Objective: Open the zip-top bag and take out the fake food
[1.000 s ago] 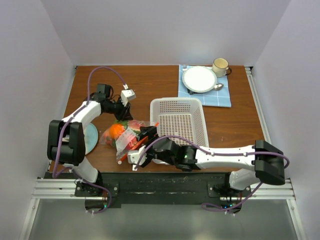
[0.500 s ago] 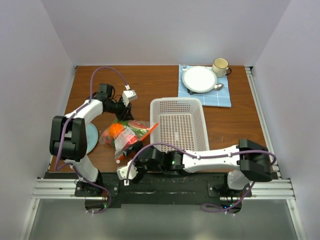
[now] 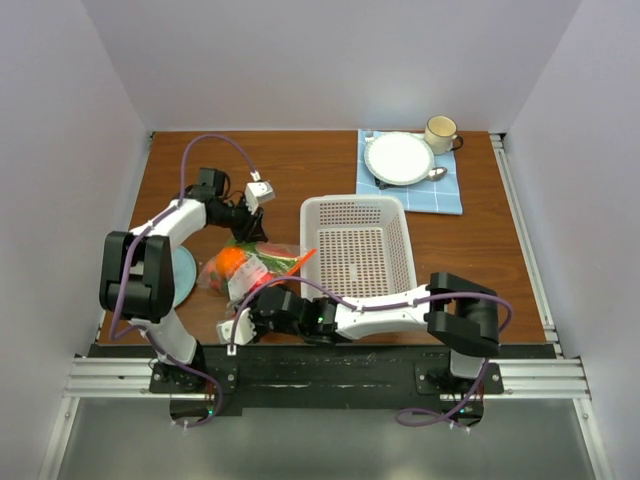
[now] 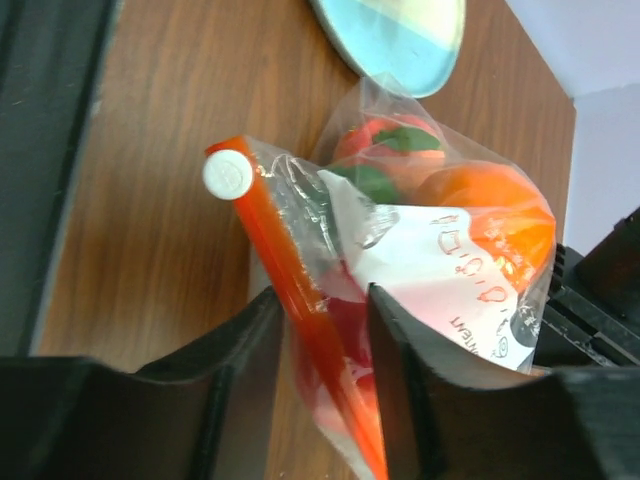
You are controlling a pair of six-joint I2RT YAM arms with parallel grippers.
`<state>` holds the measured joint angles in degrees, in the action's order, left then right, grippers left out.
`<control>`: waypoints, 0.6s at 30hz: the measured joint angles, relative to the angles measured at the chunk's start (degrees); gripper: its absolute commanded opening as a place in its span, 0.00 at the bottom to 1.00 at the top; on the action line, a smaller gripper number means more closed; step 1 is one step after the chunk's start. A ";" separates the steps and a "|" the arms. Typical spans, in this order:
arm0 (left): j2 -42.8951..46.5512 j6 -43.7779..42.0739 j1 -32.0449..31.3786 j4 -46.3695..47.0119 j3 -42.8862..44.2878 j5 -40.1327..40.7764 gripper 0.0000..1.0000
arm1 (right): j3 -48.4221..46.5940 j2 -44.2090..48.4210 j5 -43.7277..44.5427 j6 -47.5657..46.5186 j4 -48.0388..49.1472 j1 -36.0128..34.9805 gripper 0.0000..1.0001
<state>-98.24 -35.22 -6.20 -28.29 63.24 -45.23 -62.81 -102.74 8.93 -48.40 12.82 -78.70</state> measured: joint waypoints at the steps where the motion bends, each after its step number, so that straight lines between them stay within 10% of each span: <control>1: 0.42 -0.22 0.00 -0.17 -0.13 -0.02 0.27 | -0.04 -0.13 0.28 0.04 0.59 0.20 0.18; 4: 1.49 -0.63 0.00 -0.79 -0.20 -0.02 0.36 | -0.90 -0.13 0.61 0.68 1.84 1.20 0.00; 8: 4.07 -1.51 0.52 -1.31 -0.20 0.02 0.58 | -4.02 -0.04 0.42 2.80 2.10 3.98 0.00; 12: 8.37 -1.42 4.55 -1.36 0.57 -1.25 0.99 | -7.34 0.39 -1.05 6.49 1.18 9.16 0.00; 18: 11.72 -1.05 18.03 -3.26 7.37 -9.60 1.00 | -9.99 1.27 -3.89 11.80 0.39 17.75 0.00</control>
<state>-86.52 -36.27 11.84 -31.55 70.61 -54.83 -72.79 -101.47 5.04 -36.60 13.21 -60.95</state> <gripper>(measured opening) 0.996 0.015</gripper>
